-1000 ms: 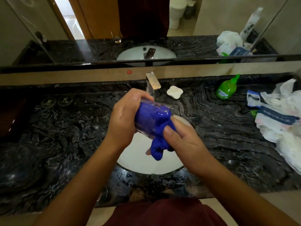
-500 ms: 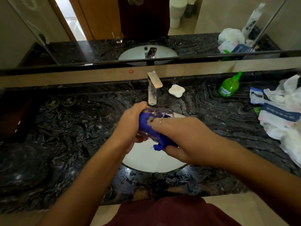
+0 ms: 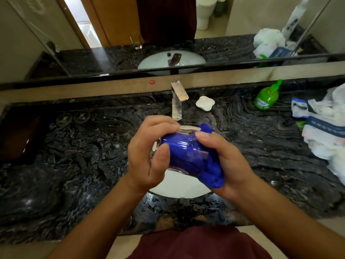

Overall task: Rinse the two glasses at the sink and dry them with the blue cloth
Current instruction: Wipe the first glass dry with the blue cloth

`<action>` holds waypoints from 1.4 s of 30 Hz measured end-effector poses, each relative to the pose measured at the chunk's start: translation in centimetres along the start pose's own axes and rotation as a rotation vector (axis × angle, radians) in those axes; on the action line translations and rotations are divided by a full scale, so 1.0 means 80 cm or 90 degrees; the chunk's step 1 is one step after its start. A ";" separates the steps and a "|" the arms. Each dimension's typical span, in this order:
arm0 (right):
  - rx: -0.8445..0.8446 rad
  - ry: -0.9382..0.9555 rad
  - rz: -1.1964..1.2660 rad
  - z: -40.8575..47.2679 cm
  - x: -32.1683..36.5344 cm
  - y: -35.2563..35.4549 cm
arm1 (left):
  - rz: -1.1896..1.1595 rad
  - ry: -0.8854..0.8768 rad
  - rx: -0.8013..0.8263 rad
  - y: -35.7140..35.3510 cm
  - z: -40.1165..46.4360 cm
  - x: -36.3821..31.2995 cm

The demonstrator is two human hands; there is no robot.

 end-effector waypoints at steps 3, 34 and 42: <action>-0.160 0.105 -0.120 -0.001 0.006 0.008 | -0.037 0.069 0.042 -0.002 0.011 0.005; -0.115 -0.020 0.070 -0.018 0.036 -0.022 | -0.101 0.039 0.129 0.014 0.039 -0.022; -0.256 0.330 -0.862 -0.038 0.035 -0.007 | -0.374 0.628 0.096 0.014 0.033 -0.004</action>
Point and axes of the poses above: each hand's wrist, its own z-axis towards the middle knuckle, its own y-axis out of the back of the hand, x = y × z, the point moved 2 cm from there along z, towards the middle knuckle, and after that the axes turned 12 degrees about -y, right-handed, at the moved point
